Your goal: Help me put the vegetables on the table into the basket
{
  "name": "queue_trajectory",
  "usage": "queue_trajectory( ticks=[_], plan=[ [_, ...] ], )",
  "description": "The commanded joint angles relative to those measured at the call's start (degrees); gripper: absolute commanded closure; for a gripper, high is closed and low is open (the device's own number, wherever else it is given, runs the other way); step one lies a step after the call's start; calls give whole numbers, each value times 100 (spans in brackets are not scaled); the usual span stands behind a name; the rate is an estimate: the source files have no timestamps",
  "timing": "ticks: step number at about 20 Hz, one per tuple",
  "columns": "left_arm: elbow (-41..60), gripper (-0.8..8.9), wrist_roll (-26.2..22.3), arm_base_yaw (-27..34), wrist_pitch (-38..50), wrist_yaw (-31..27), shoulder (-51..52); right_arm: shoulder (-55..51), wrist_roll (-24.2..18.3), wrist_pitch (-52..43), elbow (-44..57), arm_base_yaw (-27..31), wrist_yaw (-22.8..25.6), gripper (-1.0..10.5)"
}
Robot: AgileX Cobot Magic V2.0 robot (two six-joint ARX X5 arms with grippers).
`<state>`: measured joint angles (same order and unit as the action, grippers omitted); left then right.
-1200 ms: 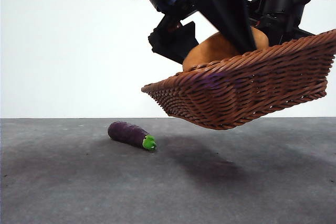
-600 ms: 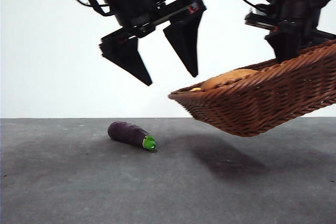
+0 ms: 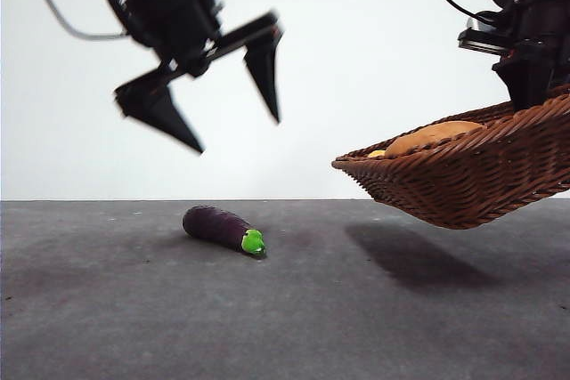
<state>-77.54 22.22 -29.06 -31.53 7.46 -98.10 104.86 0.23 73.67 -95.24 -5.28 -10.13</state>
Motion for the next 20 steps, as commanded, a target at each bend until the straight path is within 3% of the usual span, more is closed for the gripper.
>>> queue_trajectory(
  ticks=[1,6,10,16,20],
  plan=[
    [35,249,745,181,-2,46,-407,-48,-96,2,-28,-28,-96,959],
    [13,249,1414,452,179,33,-918,-48,-199,13,-28,-28,-98,959],
    [-304,249,1445,481,155,-127,-1200,-48,-225,-39,-28,-28,-101,959],
    [-1552,249,1357,461,-914,-356,-2017,-48,-365,-59,-28,-28,-553,959],
    [-1641,252,1543,527,-911,-483,-2127,-48,-396,-68,-28,-28,-555,959]
  ],
)
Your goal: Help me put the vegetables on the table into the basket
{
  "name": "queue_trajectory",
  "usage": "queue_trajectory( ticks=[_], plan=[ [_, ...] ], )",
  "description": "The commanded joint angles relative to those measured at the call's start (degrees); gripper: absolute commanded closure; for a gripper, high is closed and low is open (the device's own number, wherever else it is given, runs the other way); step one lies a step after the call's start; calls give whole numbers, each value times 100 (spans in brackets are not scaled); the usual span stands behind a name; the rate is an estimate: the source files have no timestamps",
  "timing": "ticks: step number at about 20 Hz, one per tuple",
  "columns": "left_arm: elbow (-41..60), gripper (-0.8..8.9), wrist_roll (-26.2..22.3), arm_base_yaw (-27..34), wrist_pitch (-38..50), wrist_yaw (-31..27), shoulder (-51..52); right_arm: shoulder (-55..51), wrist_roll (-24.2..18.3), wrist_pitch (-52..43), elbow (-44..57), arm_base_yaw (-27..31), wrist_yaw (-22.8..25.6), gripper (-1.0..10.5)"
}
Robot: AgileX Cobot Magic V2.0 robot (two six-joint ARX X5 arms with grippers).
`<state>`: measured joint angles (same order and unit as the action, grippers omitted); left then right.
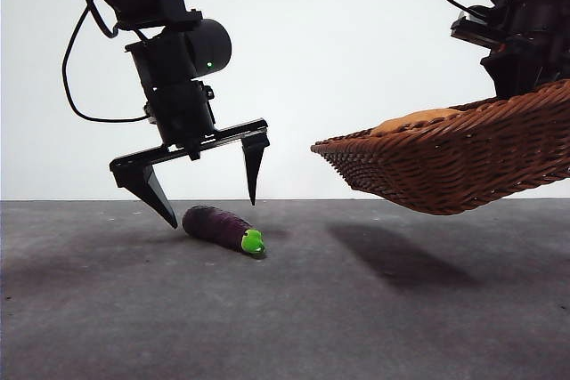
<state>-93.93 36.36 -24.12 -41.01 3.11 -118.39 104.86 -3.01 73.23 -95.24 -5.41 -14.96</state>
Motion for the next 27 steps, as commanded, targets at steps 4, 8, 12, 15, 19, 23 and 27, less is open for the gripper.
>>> queue_trajectory(
  ticks=[4,8,12,15,19,23,27],
  plan=[
    [-2,266,262,35,295,-76,-251,-48,-116,-9,-28,-15,-72,959],
    [-2,385,258,44,306,-83,-323,-48,-129,2,-28,-15,-74,959],
    [-2,447,234,63,223,-87,-356,-48,-166,4,-28,-15,-247,959],
    [0,447,216,61,195,-20,-494,-48,-181,7,-28,-15,-369,959],
    [0,512,214,63,122,26,-603,-48,-184,11,-28,-15,-369,959],
    [0,821,92,61,116,37,-601,-48,-184,15,-28,-15,-369,959],
    [-2,823,-181,76,136,317,-476,-48,-181,7,-28,-15,-367,959]
  ],
)
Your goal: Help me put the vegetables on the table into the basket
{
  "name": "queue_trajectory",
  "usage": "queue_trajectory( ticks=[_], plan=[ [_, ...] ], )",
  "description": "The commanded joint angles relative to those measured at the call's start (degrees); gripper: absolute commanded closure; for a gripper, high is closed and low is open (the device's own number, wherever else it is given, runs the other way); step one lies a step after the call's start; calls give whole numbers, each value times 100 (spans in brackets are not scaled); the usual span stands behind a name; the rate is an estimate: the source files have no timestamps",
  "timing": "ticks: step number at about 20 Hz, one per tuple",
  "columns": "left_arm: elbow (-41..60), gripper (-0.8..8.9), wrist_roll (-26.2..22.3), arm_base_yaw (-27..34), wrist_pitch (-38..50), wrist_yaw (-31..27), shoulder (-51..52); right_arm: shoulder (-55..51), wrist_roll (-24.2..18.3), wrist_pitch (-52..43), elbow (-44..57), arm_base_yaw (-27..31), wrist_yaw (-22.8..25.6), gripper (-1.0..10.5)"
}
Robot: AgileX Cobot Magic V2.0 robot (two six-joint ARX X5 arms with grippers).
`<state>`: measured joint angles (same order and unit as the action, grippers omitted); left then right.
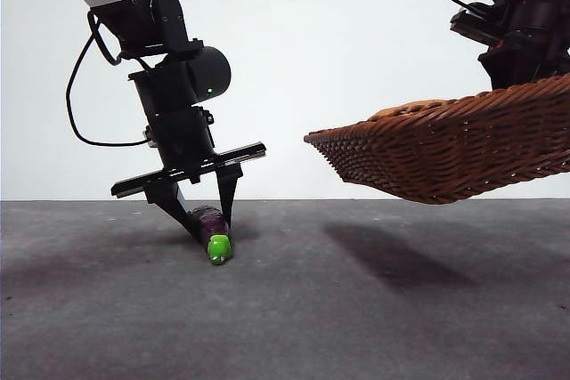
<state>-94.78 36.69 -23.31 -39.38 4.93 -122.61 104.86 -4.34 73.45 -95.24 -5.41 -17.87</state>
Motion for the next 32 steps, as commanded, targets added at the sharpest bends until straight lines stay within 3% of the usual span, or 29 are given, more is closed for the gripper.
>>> queue_trajectory(
  ticks=[1,6,10,15,20,24,25,28,29,32],
  plan=[
    [70,823,-302,28,-2,295,57,-48,-46,-22,-28,-15,-76,959],
    [42,823,-1200,-2,-129,1357,909,-48,39,-74,-28,-26,-76,959],
    [42,823,-1919,-393,-592,1274,1805,-48,367,-74,-28,-68,13,959],
    [42,822,-1954,-1084,-525,1821,2468,-48,592,-4,-28,-411,-15,959],
    [44,817,-1912,-1711,-686,1731,2253,-48,667,-35,-28,-1025,-83,959],
    [44,806,-1676,-1799,-691,1580,2201,-48,697,-37,-28,-1355,-83,959],
    [44,753,-1558,-1784,-702,1578,2201,-48,715,-35,-26,-1408,-92,959],
    [44,391,-1440,-1700,-815,1314,2201,-48,732,-48,-28,-1493,-358,959],
    [44,334,-1443,-1700,-828,1161,2201,-48,730,-48,-26,-1495,-476,959],
    [44,335,-1432,-1683,-774,1132,2201,-48,737,-2,-28,-1495,-487,959]
  ],
)
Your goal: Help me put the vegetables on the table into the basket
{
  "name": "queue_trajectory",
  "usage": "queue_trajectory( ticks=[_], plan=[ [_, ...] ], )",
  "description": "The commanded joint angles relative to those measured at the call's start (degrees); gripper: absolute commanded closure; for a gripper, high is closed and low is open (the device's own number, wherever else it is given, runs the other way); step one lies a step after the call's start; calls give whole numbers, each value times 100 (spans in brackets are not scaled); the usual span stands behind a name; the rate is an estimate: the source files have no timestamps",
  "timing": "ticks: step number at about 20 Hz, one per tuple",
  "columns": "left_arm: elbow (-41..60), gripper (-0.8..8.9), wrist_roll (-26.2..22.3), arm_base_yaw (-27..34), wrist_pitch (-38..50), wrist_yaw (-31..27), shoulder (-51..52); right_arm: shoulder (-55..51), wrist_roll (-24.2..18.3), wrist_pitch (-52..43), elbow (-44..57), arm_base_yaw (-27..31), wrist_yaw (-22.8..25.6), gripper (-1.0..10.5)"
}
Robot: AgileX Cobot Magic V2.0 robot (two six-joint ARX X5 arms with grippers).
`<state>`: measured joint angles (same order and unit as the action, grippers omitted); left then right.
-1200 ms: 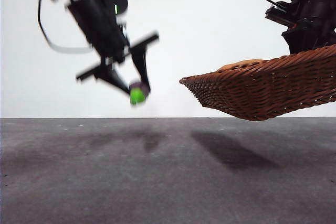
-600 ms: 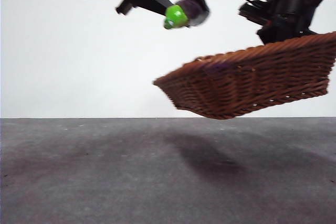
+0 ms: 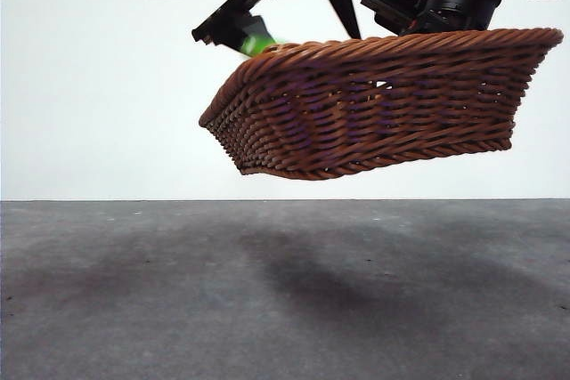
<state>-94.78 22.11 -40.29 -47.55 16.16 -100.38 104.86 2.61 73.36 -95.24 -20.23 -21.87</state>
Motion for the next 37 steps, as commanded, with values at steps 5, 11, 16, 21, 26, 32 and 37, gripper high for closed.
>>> queue_trajectory(
  ticks=[5,11,16,21,26,32,37],
  plan=[
    [44,339,-404,122,-201,-22,302,-46,63,-57,-26,9,81,959],
    [44,812,-1403,-35,-1574,-1025,2124,-37,232,-730,-26,468,625,959],
    [44,822,-1233,-553,-2761,-1023,3746,166,-190,-774,-26,1320,72,959],
    [46,821,-1014,-870,-2796,-1021,4828,804,-538,-800,-26,1661,24,959],
    [55,818,-839,-879,-2800,-673,5506,1502,-581,-1412,-28,2009,-511,959],
    [55,818,-697,-879,-2800,-678,5718,1878,-748,-1672,-28,2149,-378,959],
    [63,818,-710,-879,-2800,-680,5700,1906,-798,-1764,-28,2144,-321,577]
  ],
)
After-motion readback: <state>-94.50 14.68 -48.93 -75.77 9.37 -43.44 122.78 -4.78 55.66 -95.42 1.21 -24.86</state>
